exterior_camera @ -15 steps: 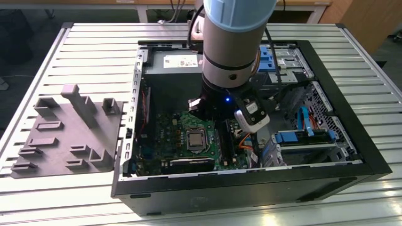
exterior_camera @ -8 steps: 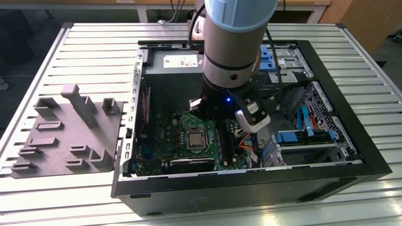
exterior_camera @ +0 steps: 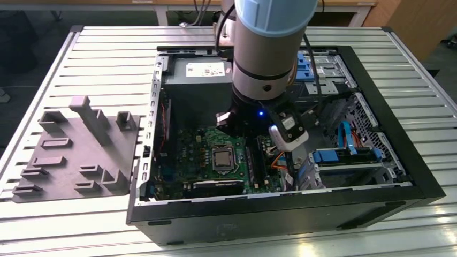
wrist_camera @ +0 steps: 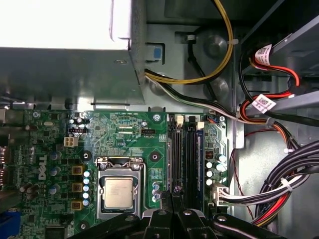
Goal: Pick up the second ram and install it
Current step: 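Insert the second ram into the second slot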
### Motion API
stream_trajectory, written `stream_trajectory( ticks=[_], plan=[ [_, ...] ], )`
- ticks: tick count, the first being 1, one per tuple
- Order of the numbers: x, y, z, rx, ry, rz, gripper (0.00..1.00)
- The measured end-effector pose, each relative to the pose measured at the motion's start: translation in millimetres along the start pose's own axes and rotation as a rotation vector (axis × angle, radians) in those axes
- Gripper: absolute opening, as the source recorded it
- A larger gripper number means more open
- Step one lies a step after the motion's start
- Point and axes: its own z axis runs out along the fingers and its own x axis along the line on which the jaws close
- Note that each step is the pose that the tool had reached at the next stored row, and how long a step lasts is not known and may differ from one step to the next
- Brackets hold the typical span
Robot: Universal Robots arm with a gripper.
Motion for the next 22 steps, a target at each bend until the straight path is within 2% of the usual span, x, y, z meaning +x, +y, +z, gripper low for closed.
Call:
stream_trajectory(
  ticks=[16,22],
  plan=[
    [-2.4,-0.3,3.6,0.0001,-0.0003,0.004,0.11],
    [-5.3,-0.3,4.6,0.0002,-0.0005,0.007,0.11]
  ],
)
